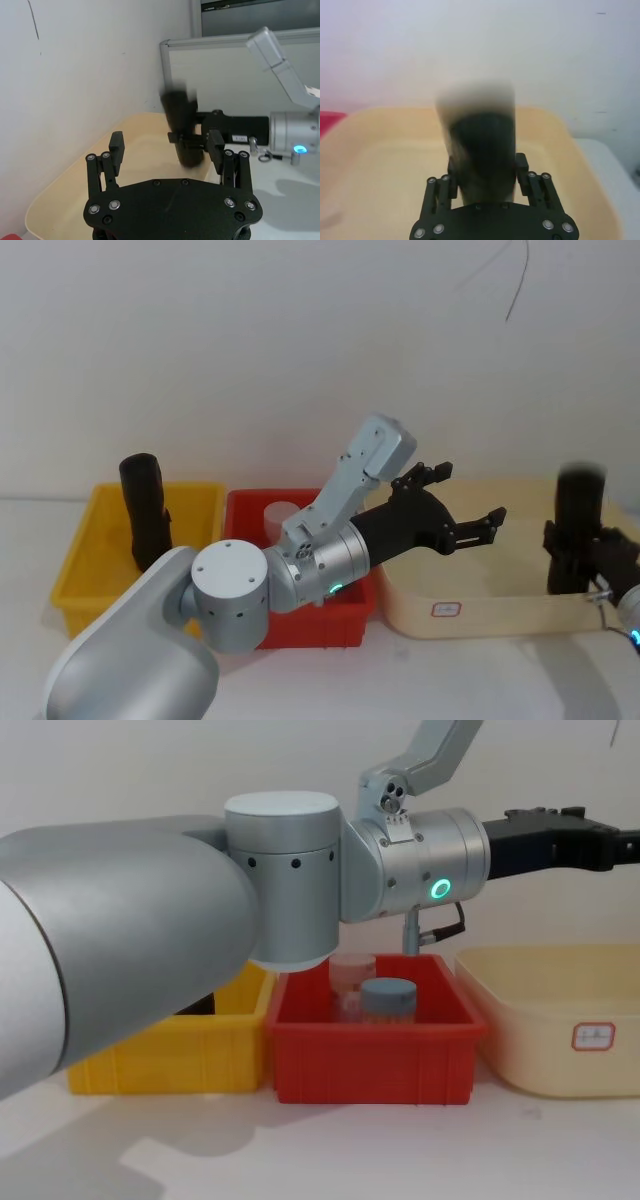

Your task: Pick up the garbage bag with the one hand and transfer it to the other hand.

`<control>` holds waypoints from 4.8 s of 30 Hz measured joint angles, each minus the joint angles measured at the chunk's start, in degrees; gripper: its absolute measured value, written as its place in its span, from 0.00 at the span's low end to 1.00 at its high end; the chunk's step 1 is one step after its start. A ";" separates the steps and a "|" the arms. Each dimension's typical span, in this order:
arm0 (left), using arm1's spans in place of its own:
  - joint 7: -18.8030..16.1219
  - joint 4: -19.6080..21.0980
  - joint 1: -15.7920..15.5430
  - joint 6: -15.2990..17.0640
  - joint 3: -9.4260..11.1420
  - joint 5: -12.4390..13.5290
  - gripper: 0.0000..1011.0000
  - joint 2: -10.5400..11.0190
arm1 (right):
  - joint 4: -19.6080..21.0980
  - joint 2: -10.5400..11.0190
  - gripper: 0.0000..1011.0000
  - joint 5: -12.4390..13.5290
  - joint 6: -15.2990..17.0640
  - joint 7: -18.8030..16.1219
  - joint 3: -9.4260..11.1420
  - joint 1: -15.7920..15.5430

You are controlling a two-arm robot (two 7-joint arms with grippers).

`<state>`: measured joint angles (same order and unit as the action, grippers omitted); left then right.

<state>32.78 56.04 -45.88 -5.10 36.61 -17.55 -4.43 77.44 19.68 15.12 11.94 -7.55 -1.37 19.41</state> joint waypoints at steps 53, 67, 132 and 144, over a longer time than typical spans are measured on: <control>-22.95 21.43 20.96 -10.07 -18.15 2.23 0.99 9.70 | 10.45 -0.18 0.99 -5.95 -1.27 -8.26 -12.07 -2.55; -29.70 24.53 24.58 -12.63 -24.71 3.18 0.99 10.55 | 10.23 -2.00 0.99 -3.79 -1.05 -11.91 -15.55 -2.91; -33.81 26.26 26.70 -14.43 -29.27 3.51 0.99 10.95 | -16.46 -8.76 0.96 -1.10 1.33 -19.08 -24.92 16.68; -33.81 26.26 26.70 -14.43 -29.27 3.51 0.99 10.95 | -17.40 -8.85 0.66 -1.97 2.93 -18.33 -25.97 17.65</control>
<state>-1.03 82.30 -19.17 -19.52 7.34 -14.05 6.51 60.04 10.83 13.15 14.87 -25.88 -27.34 37.06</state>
